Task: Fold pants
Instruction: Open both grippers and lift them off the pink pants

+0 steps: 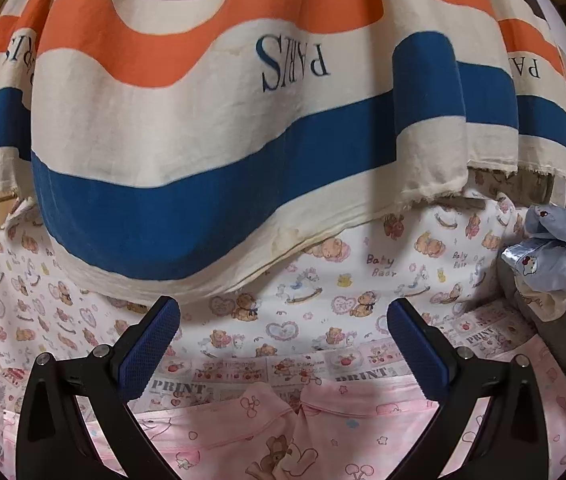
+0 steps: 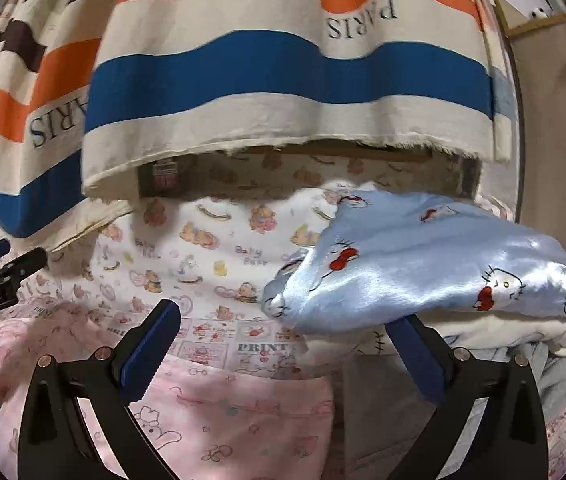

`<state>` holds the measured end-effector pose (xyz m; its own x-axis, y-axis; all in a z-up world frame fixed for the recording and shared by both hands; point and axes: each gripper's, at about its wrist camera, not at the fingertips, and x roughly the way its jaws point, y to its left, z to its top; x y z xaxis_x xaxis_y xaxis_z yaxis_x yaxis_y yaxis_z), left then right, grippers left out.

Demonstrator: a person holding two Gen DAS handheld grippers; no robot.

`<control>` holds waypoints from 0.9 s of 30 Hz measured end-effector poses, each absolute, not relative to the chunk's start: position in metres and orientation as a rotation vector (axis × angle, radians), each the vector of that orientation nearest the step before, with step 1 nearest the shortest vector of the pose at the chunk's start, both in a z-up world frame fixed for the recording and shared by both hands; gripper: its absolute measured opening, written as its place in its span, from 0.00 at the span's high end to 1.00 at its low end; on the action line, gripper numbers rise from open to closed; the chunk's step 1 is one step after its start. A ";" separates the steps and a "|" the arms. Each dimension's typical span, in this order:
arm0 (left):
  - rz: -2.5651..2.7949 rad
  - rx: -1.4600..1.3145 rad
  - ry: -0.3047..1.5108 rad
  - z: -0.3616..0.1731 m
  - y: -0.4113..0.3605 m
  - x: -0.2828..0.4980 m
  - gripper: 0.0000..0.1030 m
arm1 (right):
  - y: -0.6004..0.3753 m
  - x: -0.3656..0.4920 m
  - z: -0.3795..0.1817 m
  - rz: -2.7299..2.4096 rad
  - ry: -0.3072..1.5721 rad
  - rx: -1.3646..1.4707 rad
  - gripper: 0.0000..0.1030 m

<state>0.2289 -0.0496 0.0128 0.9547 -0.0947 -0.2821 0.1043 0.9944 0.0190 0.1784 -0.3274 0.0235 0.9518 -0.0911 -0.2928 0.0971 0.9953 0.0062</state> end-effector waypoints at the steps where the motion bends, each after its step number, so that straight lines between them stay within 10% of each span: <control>1: -0.101 0.034 0.293 0.012 -0.050 0.230 0.00 | -0.327 0.179 0.023 -0.102 0.298 0.021 0.01; 27: 0.064 0.067 0.194 0.063 0.009 0.154 0.00 | -0.326 0.185 0.020 -0.081 0.326 0.025 0.01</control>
